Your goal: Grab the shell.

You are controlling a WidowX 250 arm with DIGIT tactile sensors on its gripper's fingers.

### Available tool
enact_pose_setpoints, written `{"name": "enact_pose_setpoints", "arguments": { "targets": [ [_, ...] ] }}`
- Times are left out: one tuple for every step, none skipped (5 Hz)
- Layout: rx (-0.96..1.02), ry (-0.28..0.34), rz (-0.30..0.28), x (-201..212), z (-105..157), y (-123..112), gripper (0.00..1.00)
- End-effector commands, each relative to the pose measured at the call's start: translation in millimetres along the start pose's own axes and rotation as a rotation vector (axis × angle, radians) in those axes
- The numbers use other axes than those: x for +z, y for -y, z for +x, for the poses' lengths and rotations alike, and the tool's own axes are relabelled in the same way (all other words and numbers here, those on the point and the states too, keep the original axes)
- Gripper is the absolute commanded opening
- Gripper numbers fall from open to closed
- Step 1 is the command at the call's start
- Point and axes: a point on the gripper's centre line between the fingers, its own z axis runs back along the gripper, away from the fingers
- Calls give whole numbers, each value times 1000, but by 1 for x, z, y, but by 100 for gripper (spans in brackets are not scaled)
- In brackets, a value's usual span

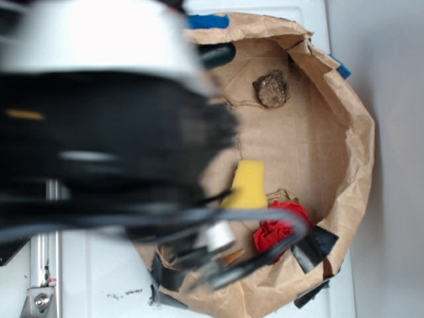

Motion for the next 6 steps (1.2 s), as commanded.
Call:
{"name": "enact_pose_setpoints", "arguments": {
  "targets": [
    [234,15,56,-30,23,-13,100],
    [273,-81,19,-51,8,-29,100],
    [271,-199,-27,-74,-1,-36,100],
    [250,-305,-96,-83,-9,-28,100],
    [232,-345,-131,-78,-17,-16,100],
    [174,-374,-204,-68,-29,-6,100]
  ]
}}
